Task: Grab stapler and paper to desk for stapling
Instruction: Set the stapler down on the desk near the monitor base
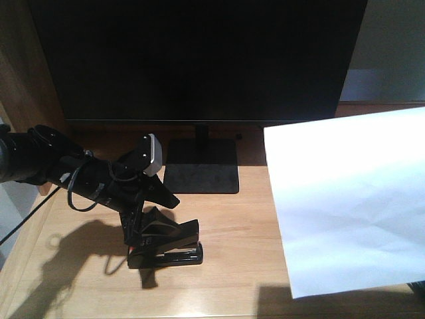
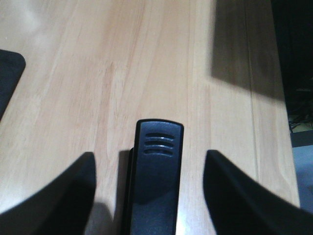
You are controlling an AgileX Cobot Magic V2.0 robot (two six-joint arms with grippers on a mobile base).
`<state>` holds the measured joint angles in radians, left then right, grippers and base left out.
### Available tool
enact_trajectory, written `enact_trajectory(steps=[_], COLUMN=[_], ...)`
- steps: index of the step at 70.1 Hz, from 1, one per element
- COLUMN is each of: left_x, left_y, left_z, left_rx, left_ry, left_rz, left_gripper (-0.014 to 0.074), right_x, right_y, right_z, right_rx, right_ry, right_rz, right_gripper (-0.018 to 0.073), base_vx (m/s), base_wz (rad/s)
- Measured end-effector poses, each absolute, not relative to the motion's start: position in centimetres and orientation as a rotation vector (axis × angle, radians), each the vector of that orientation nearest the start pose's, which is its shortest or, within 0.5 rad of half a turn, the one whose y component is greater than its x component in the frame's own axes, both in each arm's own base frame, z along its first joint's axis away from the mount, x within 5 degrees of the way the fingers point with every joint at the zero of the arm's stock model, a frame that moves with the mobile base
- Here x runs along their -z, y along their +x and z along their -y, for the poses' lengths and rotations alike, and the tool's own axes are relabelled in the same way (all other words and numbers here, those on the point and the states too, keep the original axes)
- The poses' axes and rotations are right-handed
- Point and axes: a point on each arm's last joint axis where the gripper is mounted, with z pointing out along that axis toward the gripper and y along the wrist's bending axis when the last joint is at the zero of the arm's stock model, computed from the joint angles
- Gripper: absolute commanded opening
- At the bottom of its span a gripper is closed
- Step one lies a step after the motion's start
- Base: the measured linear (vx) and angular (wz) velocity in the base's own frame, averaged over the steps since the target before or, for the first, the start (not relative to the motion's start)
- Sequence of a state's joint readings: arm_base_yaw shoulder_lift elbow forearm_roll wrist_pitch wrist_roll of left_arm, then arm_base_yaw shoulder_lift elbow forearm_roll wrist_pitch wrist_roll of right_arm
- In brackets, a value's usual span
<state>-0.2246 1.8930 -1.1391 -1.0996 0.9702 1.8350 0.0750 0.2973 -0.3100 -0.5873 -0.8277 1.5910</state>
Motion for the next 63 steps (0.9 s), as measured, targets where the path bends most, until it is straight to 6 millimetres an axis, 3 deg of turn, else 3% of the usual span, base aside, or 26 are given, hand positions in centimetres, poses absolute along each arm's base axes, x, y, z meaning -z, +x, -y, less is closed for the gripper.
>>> enact_trajectory(steps=[27,48,63], left_x=[-19.1,-19.1,-18.9], left_y=[32.6,32.8,32.8], left_z=[14.5,14.6,15.7], left_rx=[0.880,0.858,0.794], left_ry=[1.555,1.537,1.541], left_rz=[-1.851,-1.857,-1.856], left_gripper=[-0.0009,-0.0008,-0.0008], right_x=[-35.1,-35.1,-35.1], right_y=[4.1,4.1,4.1], right_z=[-4.0,-4.0,-4.0], right_rx=[-1.320,-1.320,-1.320], right_ry=[0.036,0.036,0.036], right_rz=[-0.894,-0.894,-0.894], right_gripper=[-0.0006,-0.0006,-0.0006], base_vx=[0.00,0.00,0.00], base_wz=[0.00,0.00,0.00])
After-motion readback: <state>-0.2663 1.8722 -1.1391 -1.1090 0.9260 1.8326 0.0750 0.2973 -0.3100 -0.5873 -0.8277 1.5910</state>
